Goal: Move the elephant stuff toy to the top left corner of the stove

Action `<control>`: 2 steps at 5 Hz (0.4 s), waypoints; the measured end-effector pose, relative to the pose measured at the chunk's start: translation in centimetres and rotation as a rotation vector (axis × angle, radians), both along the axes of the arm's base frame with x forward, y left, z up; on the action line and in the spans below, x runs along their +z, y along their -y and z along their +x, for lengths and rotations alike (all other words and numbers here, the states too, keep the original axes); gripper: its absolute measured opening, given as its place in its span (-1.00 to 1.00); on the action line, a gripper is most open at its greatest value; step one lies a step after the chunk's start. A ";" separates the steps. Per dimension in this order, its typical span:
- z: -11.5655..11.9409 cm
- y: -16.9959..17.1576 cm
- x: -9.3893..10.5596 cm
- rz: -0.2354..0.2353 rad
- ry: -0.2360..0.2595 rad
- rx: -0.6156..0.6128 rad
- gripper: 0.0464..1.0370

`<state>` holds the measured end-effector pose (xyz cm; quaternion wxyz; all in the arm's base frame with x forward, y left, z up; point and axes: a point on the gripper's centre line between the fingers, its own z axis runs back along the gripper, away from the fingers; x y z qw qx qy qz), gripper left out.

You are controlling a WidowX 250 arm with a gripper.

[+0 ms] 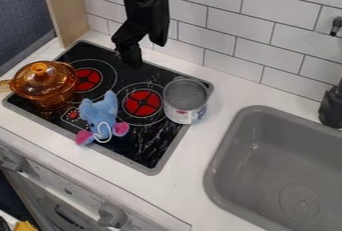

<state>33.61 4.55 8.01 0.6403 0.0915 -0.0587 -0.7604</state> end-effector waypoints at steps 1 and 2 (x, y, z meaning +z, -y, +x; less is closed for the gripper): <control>-0.3 0.1 -0.9 -0.009 -0.027 0.010 0.93; -1.9 -0.8 -0.8 -0.017 -0.018 0.075 0.93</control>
